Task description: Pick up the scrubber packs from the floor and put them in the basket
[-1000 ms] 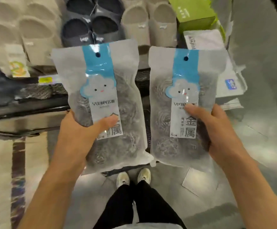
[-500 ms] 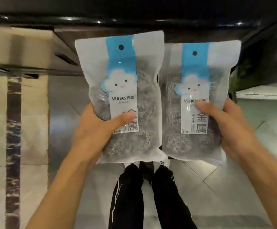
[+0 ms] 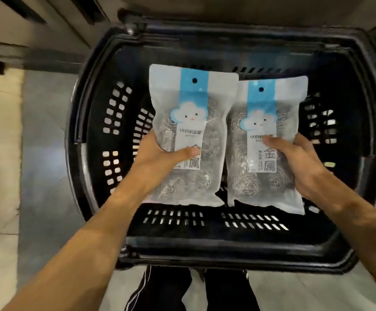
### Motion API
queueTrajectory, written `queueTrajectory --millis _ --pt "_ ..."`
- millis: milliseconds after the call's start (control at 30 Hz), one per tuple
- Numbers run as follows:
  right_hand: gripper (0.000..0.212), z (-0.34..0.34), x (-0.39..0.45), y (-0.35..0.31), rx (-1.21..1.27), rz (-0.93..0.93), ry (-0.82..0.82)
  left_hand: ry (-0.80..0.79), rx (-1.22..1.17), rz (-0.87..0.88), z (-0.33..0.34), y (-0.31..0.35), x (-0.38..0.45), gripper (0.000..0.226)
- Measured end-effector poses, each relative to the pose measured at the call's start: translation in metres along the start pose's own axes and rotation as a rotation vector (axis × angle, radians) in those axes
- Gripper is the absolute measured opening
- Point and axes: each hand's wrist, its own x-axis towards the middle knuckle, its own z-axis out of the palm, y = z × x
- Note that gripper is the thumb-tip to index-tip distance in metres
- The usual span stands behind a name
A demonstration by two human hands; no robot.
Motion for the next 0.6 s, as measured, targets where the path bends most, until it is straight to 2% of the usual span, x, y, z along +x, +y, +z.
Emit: queueTrajectory --millis 67,167,333,500,600 --pt "0.027 0.000 0.024 0.022 -0.052 0.039 0.002 -0.022 0.003 -0.013 0.004 -0.016 0.017 0.060" --pt "0.052 0.005 0.058 0.047 -0.152 0.064 0.020 -0.048 0.013 -0.027 0.001 -0.032 0.041 0.059" --pt "0.043 0.005 0.109 0.077 -0.180 0.060 0.032 -0.056 0.047 -0.029 -0.005 -0.043 0.070 0.050" --pt "0.038 0.010 0.139 0.099 -0.267 0.084 0.073 -0.058 0.026 -0.070 -0.004 -0.058 0.080 0.052" --pt "0.025 0.009 0.151 0.108 -0.294 0.126 0.063 -0.096 0.014 -0.069 -0.004 -0.062 0.082 0.052"
